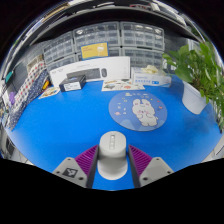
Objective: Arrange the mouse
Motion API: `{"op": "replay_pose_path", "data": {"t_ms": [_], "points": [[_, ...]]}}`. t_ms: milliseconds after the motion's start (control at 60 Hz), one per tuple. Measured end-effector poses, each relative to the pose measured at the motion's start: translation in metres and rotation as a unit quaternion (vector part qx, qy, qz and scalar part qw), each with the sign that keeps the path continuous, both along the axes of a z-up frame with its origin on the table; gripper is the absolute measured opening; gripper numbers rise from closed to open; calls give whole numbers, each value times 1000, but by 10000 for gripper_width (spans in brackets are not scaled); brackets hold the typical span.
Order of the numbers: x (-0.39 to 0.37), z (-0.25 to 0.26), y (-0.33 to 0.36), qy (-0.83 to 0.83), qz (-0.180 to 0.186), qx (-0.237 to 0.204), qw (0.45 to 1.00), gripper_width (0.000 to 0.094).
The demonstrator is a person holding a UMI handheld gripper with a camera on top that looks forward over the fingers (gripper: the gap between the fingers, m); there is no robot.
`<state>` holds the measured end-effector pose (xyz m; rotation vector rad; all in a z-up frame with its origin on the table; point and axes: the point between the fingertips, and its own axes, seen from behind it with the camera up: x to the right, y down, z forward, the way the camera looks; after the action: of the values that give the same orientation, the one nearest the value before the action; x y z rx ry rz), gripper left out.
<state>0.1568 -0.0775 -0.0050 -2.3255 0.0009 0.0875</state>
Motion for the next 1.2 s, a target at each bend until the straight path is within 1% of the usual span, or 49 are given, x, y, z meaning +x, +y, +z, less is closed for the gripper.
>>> {"op": "replay_pose_path", "data": {"t_ms": [33, 83, 100, 117, 167, 200, 217, 233, 350, 433, 500, 567, 717, 767, 817, 883, 950, 1050, 1117, 1200], "points": [[2, -1, -1, 0, -2, -2, 1000, 499], [2, 0, 0, 8, -2, -1, 1000, 481], [2, 0, -1, 10, -1, 0, 1000, 499], [2, 0, -1, 11, 0, 1, 1000, 452], [2, 0, -2, 13, 3, 5, 1000, 414], [0, 1, -2, 14, 4, 6, 1000, 365], [0, 1, -3, 15, 5, 6, 1000, 367], [0, 1, -2, 14, 6, 8, 1000, 327], [0, 2, -6, 16, 13, 0, 1000, 323], [-10, 20, -10, 25, 36, 5, 999, 325], [-13, 52, -2, 18, 53, 25, 998, 326], [-13, 96, 18, 10, 56, 57, 997, 328], [2, 195, 92, 7, 34, 140, 990, 327], [15, 217, 114, -3, 27, 158, 987, 327], [28, 226, 137, -9, 17, 169, 985, 327], [44, 223, 161, -14, 6, 166, 986, 327], [61, 198, 183, -19, -3, 144, 989, 325], [79, 134, 199, -18, -17, 89, 996, 324], [83, 90, 200, -10, -18, 48, 999, 321], [85, 46, 191, -14, -19, 6, 1000, 323]]}}
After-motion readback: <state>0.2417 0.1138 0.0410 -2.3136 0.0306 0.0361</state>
